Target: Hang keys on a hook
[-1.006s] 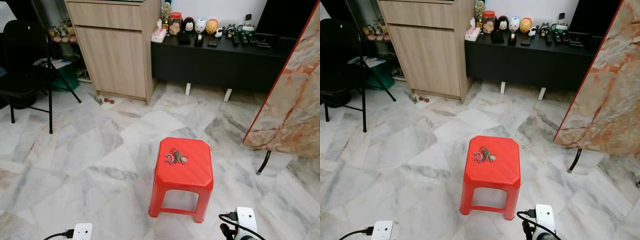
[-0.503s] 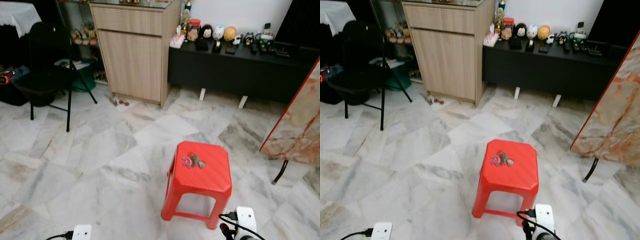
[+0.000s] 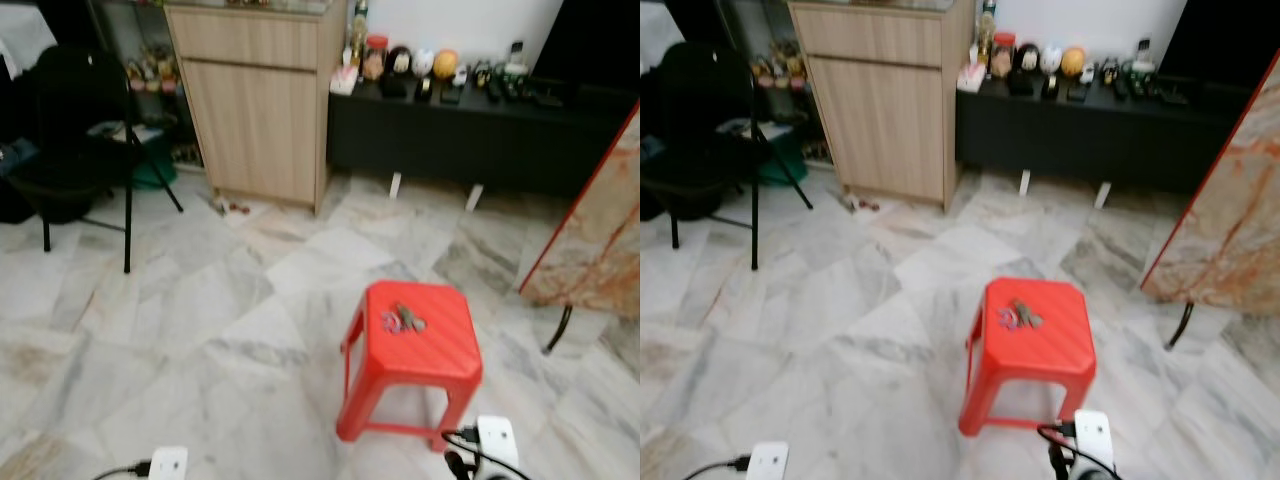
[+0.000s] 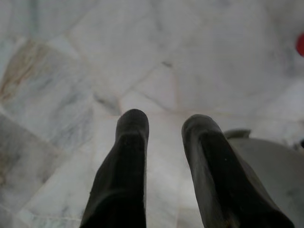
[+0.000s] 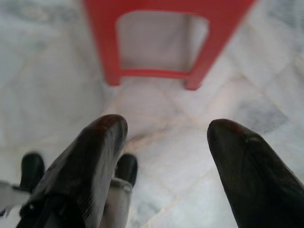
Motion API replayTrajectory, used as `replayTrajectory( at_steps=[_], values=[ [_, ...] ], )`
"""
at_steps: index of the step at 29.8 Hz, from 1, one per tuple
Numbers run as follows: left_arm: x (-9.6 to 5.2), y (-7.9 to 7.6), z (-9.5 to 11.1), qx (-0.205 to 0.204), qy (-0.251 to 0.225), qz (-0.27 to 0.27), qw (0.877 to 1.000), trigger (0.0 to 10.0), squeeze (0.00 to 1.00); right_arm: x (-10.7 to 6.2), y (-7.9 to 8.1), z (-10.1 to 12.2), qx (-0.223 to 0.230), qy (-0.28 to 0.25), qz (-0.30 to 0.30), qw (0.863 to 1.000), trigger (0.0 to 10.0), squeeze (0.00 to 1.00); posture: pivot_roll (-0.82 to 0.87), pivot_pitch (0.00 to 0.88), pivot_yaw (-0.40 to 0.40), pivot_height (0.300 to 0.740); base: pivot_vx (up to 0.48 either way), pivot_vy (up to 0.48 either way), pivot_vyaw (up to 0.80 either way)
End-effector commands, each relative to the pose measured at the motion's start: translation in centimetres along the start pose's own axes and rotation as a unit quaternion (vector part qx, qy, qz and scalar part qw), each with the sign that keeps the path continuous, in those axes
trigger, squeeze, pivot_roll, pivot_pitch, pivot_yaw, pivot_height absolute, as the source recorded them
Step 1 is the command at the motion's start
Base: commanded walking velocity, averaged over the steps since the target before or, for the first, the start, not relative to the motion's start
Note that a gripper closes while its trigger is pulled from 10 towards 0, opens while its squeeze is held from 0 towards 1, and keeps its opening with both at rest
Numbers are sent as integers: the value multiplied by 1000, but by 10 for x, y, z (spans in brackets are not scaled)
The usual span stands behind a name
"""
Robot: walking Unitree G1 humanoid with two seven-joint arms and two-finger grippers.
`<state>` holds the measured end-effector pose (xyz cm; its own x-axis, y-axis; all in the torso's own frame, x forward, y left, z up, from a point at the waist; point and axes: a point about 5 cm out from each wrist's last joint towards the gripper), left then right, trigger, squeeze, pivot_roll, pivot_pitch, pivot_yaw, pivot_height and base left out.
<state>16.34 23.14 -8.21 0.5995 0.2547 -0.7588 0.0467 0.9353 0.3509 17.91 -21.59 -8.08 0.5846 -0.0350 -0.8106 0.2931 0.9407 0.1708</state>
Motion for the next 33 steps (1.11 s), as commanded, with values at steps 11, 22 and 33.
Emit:
replayTrajectory(
  at_steps=[11,22,33],
  values=[
    [-2,0,-10,13,12,-7,1000,10000,0,1,5,3,5,-7,6,1000,10000,0,82,23,-30,740,0,0,0],
    [-2,-4,-9,-4,12,-22,1000,10000,0,1,5,4,5,-8,5,1000,10000,0,81,28,-32,740,0,0,0],
    [-3,-6,-11,-2,15,-26,1000,10000,0,1,4,4,0,-2,3,1000,10000,0,81,26,-35,740,0,0,0]
  ],
)
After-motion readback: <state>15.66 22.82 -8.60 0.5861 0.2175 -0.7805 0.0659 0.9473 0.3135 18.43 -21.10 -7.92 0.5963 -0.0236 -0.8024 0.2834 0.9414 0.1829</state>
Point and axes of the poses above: a point about 5 cm out from each wrist's last joint towards the gripper, its own x axis pointing out of the wrist towards the gripper, its own z axis along the axis of the wrist's last joint, y = z × x, and after that the axes turned 13 degrees about x, right-handed
